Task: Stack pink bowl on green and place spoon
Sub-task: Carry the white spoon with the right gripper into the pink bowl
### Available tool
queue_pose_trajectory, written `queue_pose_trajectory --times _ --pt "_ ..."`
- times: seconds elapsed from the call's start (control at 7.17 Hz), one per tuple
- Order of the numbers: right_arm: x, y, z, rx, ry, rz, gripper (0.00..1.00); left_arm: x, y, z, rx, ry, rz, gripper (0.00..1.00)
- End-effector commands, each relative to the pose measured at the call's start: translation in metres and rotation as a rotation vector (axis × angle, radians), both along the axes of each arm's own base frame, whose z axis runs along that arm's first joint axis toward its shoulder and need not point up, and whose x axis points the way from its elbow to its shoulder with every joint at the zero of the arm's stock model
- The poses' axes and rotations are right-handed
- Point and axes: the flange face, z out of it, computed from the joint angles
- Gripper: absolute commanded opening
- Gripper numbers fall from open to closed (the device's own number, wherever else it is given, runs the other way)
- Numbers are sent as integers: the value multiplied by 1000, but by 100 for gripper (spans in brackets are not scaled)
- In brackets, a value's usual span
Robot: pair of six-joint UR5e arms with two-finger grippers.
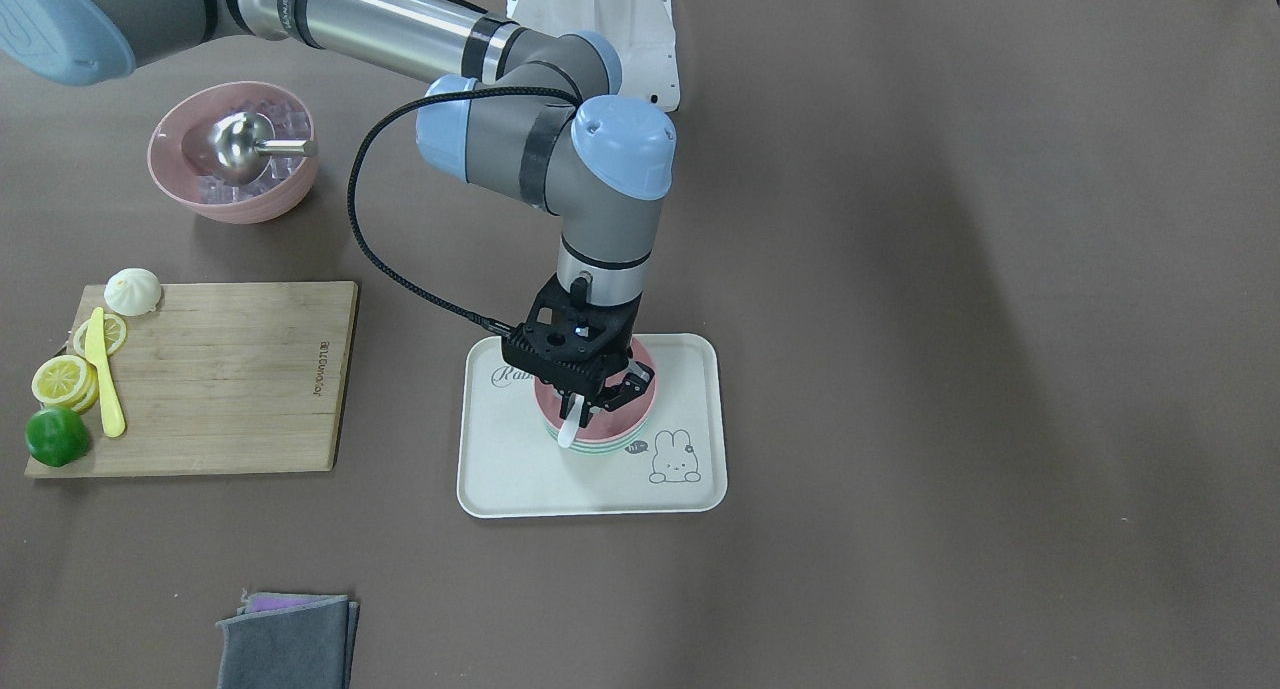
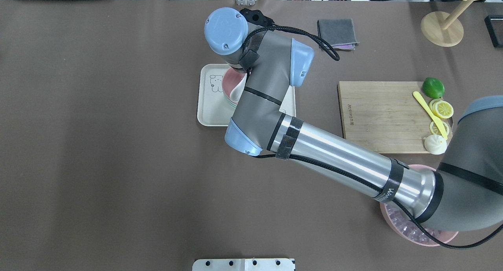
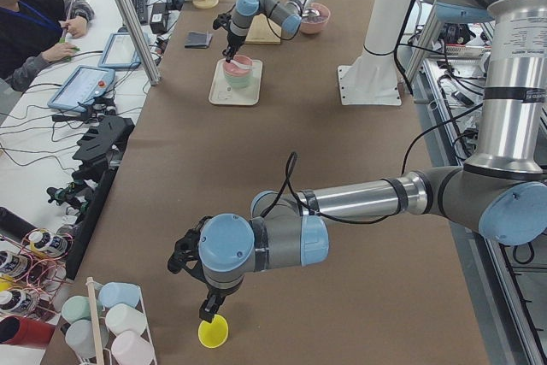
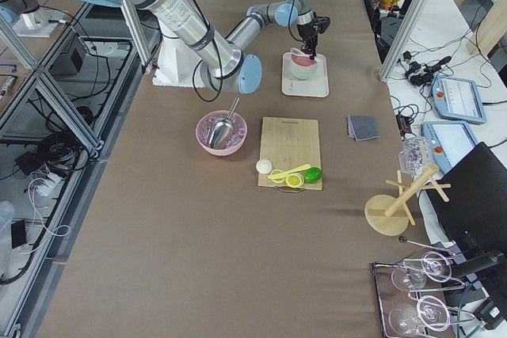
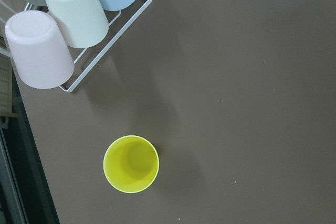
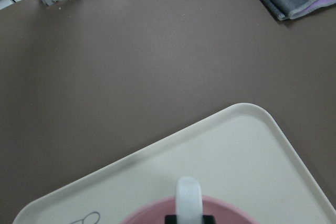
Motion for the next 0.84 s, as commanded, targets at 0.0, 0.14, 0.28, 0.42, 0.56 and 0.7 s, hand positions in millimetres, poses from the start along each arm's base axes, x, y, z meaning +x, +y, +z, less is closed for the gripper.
queue_pose_trajectory --times 0.0,0.14,0.28,0.42,0.56,0.7 --pt "2 -3 2 33 33 22 100 0 0 -2 2 -1 -1 98" --pt "4 -4 2 30 38 22 100 0 0 -2 2 -1 -1 98" --pt "4 -4 9 30 46 16 100 0 0 -2 2 -1 -1 98" --pt "13 -9 8 55 58 -10 100 0 -1 -2 3 -1 -2 98" --pt "34 -23 10 52 49 -70 100 0 -2 -4 -7 2 -12 98" --pt "68 -33 29 80 52 -140 100 0 -4 -6 -22 5 -26 98"
